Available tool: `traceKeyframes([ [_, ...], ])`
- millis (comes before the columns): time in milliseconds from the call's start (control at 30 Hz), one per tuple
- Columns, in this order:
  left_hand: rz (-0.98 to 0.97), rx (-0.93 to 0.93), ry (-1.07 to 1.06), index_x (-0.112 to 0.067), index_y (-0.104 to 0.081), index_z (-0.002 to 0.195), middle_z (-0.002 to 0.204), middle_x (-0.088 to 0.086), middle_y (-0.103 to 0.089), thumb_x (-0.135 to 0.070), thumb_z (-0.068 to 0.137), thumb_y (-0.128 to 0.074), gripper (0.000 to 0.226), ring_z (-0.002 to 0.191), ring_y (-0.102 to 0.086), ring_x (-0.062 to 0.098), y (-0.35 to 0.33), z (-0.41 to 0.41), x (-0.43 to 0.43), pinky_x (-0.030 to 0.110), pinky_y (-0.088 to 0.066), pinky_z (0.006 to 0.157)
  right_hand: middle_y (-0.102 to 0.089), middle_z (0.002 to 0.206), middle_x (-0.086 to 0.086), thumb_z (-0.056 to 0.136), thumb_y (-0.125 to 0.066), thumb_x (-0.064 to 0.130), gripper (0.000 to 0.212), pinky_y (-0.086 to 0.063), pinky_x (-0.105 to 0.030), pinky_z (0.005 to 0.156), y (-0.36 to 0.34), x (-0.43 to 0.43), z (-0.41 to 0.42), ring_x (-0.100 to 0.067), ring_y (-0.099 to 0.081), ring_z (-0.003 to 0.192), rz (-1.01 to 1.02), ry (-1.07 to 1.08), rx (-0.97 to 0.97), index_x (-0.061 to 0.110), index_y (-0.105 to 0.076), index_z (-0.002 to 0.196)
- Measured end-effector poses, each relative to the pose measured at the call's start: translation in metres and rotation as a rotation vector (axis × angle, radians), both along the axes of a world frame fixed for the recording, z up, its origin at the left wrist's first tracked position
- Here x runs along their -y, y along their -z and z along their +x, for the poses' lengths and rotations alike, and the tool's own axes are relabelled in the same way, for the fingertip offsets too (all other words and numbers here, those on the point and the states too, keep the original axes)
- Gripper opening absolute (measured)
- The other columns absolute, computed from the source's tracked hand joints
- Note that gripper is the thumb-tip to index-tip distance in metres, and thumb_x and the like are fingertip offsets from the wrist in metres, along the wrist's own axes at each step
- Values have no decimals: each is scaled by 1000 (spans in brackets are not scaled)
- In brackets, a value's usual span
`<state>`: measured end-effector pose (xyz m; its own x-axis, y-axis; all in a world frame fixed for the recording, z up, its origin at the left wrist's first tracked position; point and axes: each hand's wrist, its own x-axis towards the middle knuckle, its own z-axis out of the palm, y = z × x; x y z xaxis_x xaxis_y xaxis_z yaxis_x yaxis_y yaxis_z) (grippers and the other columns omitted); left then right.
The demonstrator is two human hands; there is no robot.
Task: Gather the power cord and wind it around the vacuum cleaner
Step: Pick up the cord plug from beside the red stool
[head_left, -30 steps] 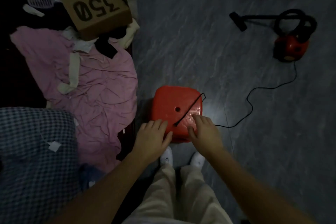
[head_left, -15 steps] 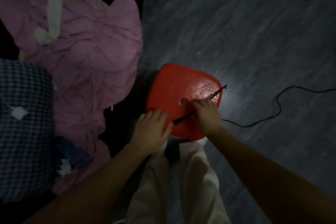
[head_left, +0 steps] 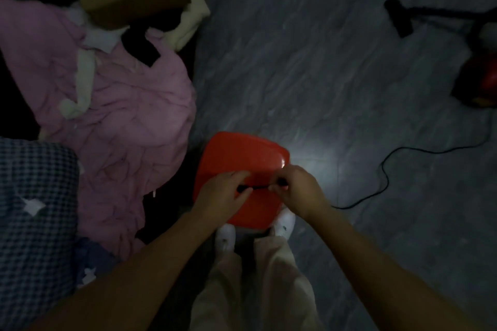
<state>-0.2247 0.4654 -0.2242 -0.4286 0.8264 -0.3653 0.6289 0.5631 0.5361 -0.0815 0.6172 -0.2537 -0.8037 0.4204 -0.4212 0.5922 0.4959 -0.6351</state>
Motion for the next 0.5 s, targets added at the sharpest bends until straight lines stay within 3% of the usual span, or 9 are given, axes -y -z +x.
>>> traceKeyframes([
  [167,125,-116,165,-26,-65,119,106,-4,-73,-45,83,-57,41,93,-69,17,-88,2,-47,29,-54,82,-61,83,9,83,-68,30,10,-53,-35,76,-94,-25,24,-11,-59,82,55,210,-167,21,-68,82],
  [267,217,-149,239,-31,-67,113,105,-10,-72,-41,86,-61,29,94,-66,10,-139,18,-68,20,-45,79,-63,83,9,85,-70,29,8,-49,-22,72,-152,-34,40,-5,-57,79,126,349,-264,22,-69,82],
  [333,245,-91,248,-33,-68,107,100,-11,-71,-45,86,-61,25,90,-65,7,-164,32,-76,24,-50,78,-62,83,10,86,-70,28,7,-43,-14,69,-190,-35,54,-4,-56,79,174,442,-300,23,-69,81],
  [400,309,-21,246,-32,-69,100,92,-12,-71,-40,86,-66,17,82,-66,4,-183,47,-82,31,-55,76,-62,83,10,86,-70,27,6,-45,-16,69,-221,-31,69,-4,-57,79,217,524,-332,23,-69,82],
  [500,387,121,252,-26,-71,95,84,-14,-72,-27,87,-69,8,74,-68,-2,-206,69,-91,30,-58,71,-62,83,11,86,-71,26,4,-49,-20,71,-254,-18,94,-4,-58,78,281,657,-395,23,-70,83],
])
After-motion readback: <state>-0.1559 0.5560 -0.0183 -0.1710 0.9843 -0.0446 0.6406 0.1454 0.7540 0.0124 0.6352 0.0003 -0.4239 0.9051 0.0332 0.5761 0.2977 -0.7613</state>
